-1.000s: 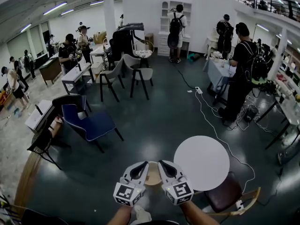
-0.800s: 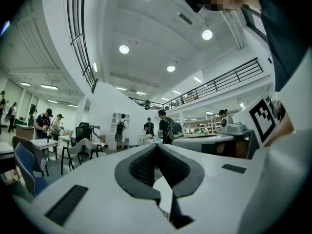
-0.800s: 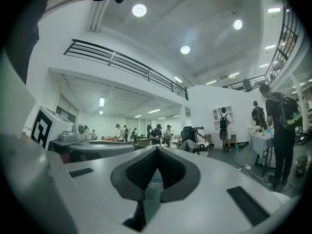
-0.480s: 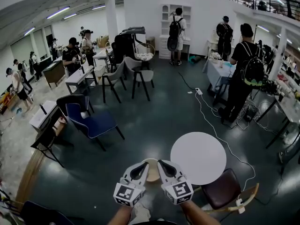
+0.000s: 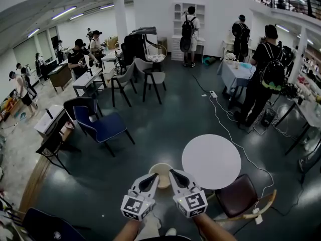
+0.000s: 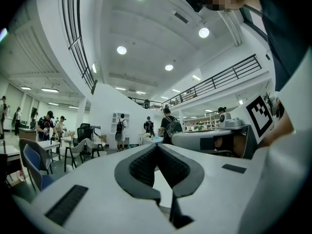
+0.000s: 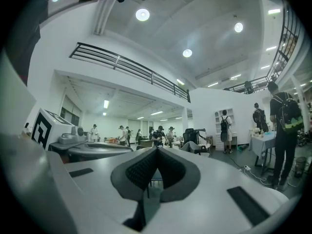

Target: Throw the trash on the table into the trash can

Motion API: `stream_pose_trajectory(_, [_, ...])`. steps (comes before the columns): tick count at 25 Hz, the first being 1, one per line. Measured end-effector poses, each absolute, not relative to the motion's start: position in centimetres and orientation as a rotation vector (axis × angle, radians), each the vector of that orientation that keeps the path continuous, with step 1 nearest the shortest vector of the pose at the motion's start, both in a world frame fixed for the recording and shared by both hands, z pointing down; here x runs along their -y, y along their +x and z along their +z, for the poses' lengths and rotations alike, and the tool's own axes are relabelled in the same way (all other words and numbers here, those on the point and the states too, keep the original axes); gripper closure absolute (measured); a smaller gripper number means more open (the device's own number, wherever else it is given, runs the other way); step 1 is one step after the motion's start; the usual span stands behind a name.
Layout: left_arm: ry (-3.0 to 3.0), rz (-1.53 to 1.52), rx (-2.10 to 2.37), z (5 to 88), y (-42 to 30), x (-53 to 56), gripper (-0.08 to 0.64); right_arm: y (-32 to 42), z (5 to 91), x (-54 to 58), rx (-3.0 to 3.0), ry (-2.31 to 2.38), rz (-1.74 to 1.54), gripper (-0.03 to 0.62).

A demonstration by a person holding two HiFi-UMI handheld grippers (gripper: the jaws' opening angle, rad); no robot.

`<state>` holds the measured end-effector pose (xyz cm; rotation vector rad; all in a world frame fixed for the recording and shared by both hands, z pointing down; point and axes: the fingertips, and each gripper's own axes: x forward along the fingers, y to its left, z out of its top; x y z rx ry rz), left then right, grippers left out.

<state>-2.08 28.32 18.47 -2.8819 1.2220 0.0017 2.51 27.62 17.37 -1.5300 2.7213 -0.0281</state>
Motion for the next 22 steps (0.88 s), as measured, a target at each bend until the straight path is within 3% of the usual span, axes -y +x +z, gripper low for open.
stream_pose_trajectory(22, [-2.881, 0.032, -1.259, 18.9, -3.9, -33.1, 0.545, 0.9, 18.3, -32.1, -2.764, -1.517, -0.015, 0.574])
